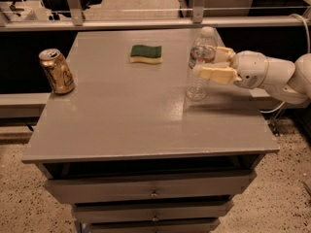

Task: Place water bottle upright

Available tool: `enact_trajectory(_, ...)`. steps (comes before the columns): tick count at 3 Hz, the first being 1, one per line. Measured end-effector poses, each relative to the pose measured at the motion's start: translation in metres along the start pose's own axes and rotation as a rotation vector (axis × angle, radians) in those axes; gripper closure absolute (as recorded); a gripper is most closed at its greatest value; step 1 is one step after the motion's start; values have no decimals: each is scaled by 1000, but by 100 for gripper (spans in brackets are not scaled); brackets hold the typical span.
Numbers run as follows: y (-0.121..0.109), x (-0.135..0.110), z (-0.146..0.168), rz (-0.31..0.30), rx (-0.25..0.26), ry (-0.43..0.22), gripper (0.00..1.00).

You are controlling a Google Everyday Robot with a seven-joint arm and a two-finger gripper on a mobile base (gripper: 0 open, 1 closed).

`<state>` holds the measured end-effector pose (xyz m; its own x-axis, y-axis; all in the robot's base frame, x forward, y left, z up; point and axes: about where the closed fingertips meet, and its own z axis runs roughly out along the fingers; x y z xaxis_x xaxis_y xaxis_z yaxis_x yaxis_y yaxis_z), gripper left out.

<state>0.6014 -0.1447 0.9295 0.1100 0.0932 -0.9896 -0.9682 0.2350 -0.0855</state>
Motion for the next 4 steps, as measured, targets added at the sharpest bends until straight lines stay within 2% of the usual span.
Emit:
enact_trajectory(1,0,-4,-10,-23,12,21,0)
enact_trajectory(2,-3,-13,-32,-66,24,78,0)
enact_trajectory(3,-6,-38,-80,-129,75,184,0)
enact_trajectory(4,-9,-41,-81,-139,78,185,0)
